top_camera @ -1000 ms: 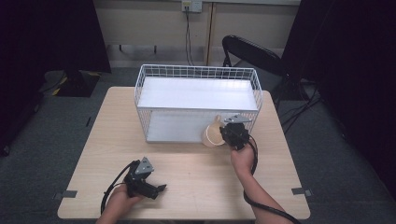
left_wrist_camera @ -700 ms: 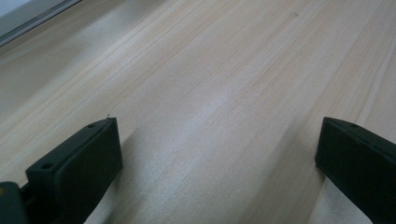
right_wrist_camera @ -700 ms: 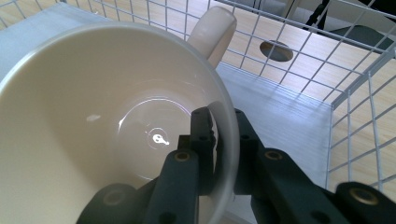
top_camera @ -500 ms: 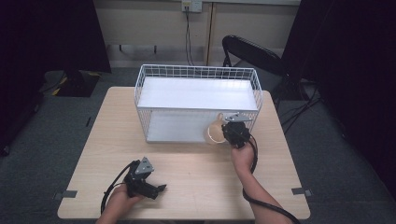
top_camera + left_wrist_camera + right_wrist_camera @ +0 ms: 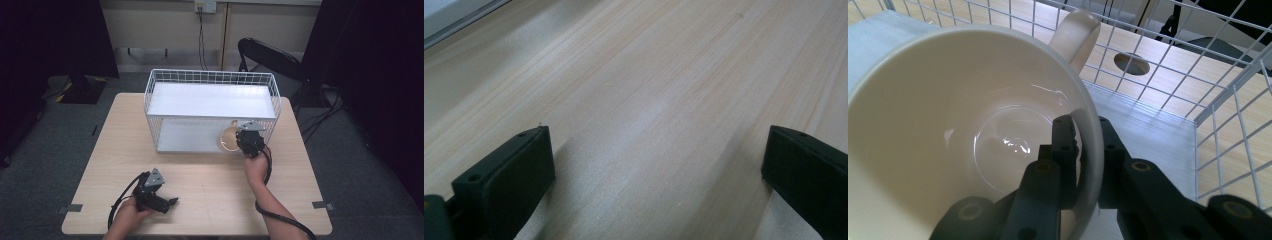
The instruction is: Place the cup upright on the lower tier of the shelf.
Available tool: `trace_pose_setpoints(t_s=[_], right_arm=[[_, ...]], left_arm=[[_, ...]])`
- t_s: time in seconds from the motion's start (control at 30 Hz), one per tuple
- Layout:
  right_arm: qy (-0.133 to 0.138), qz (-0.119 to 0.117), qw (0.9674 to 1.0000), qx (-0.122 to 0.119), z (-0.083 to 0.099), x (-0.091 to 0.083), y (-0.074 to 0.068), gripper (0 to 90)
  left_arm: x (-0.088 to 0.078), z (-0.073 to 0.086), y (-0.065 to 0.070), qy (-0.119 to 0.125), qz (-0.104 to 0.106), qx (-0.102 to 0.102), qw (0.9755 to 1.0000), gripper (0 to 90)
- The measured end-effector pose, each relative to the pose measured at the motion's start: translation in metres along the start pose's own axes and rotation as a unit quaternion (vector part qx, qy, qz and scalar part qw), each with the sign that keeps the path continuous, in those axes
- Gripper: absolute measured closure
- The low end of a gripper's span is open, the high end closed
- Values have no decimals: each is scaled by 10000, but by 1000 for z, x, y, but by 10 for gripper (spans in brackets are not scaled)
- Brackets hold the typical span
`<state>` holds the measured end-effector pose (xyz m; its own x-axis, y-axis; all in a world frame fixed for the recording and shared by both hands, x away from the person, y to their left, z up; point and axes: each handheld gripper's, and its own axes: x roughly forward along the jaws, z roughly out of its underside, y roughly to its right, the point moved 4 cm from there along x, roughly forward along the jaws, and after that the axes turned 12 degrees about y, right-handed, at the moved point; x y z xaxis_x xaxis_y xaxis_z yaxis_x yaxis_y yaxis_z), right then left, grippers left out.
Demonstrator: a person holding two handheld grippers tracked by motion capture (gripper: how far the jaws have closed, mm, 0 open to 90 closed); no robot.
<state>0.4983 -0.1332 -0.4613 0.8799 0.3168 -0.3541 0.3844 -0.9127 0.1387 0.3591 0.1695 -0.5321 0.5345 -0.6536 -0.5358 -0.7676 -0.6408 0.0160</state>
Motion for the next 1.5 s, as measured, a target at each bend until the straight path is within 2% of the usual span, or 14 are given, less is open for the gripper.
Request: trace_pose_setpoints(t_s=[0.7,0.77,1.1,1.3,1.43,1.5], right_arm=[[140,208,9996,115,-3,10,-3,813],[228,222,9993,215,-4,9,-3,767],[448,353,9980,289,-12,5,0,568],[514,277,9975,391,-14,2,3,442],[547,57,9967,603,-15,-2,4,352],[558,-28,9967,595,-15,-4,3,311]], left_arm=[[0,0,0,1,0,-1,10000,1],[0,0,0,0,0,0,10000,1],[0,0,0,0,0,-1,10000,1],[0,0,0,-2,1,0,10000,1],[0,0,0,1,0,-2,10000,0],[0,0,0,0,0,-1,10000,0]])
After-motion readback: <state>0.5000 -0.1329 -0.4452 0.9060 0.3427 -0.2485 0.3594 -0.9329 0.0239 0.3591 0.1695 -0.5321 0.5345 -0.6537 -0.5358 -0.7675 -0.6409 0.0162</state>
